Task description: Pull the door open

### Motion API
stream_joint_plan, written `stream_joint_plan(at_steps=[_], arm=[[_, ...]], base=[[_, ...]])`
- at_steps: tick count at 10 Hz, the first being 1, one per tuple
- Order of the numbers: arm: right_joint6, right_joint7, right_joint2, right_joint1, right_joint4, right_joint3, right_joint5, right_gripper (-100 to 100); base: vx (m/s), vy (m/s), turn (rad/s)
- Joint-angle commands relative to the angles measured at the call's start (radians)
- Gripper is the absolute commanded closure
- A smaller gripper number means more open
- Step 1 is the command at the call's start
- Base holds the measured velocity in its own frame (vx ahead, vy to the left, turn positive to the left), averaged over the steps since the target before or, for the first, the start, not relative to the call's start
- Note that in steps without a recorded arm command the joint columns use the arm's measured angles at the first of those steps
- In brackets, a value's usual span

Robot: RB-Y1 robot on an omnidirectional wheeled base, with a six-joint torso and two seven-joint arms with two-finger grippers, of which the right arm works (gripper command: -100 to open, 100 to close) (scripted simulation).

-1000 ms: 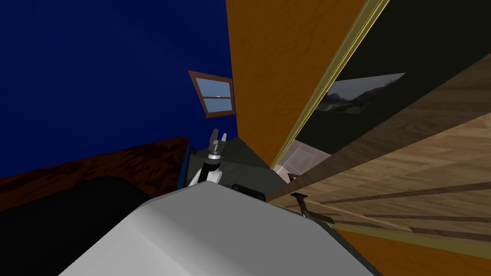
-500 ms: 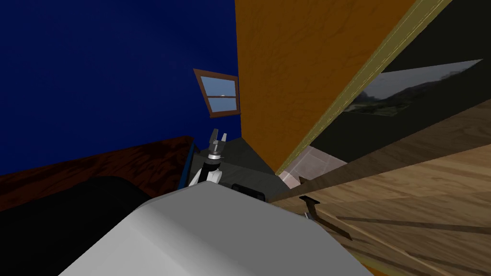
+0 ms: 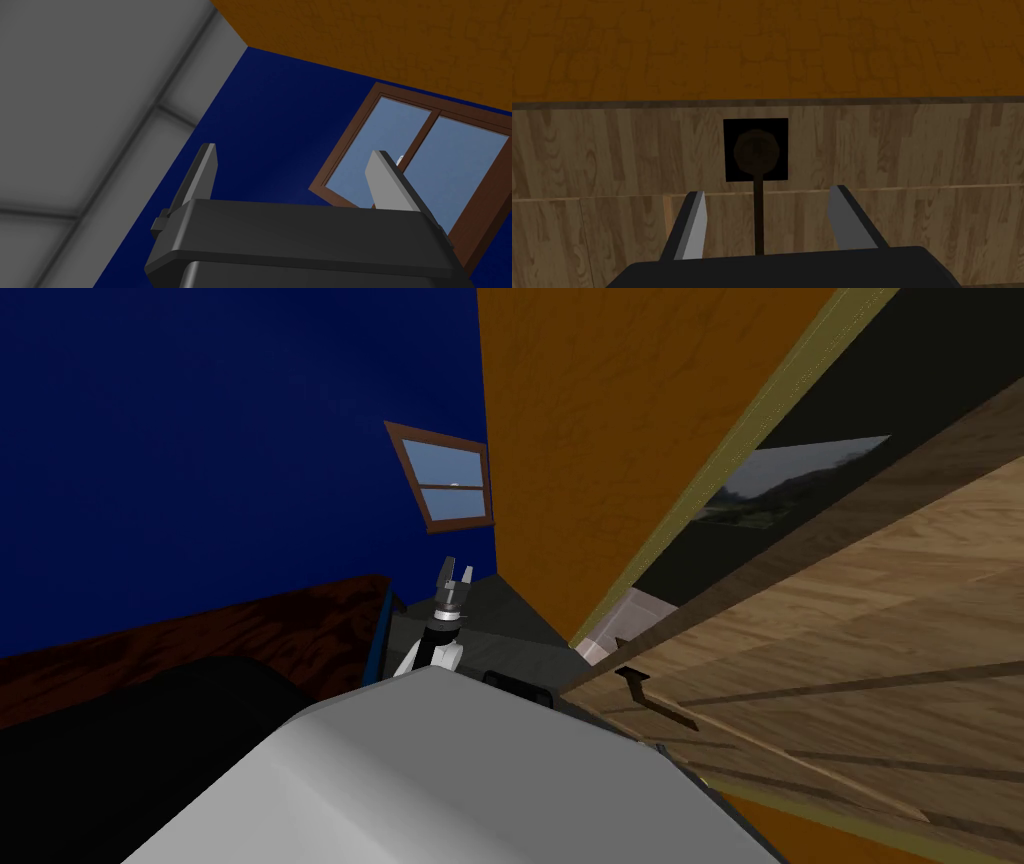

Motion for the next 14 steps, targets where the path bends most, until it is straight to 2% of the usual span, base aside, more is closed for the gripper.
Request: stream_joint_plan(at_steps=[1, 3, 4, 5, 6, 7, 10, 12, 13, 14], arm=[[0.001, 0.007, 0.016, 0.026, -0.006, -0.026, -0.028, -100], [-0.001, 0.011, 0.03, 0.041, -0.001, -0.048, -0.052, -100], [-0.001, 0.011, 0.03, 0.041, -0.001, -0.048, -0.052, -100], [0.011, 0.012, 0.028, 0.048, -0.019, -0.047, -0.05, -100], [0.03, 0.007, 0.025, 0.03, -0.018, -0.054, -0.056, -100], [0.036, 0.006, 0.025, 0.026, -0.018, -0.056, -0.057, -100], [0.076, -0.002, 0.019, -0.006, -0.021, -0.07, -0.067, -100], [0.094, -0.006, 0.017, -0.021, -0.023, -0.076, -0.072, -100], [0.089, -0.006, 0.016, -0.017, -0.021, -0.074, -0.07, -100], [0.089, -0.006, 0.016, -0.017, -0.021, -0.074, -0.07, 100]], base=[[-0.095, -0.031, -0.325], [-0.076, -0.021, -0.272], [-0.034, 0.009, -0.054], [-0.013, 0.005, 0.01], [0.133, 0.019, 0.071], [0.225, 0.038, 0.068], [0.239, 0.03, 0.063], [0.226, 0.001, 0.049], [0.094, -0.006, 0.014], [-0.01, 0.001, -0.008]])
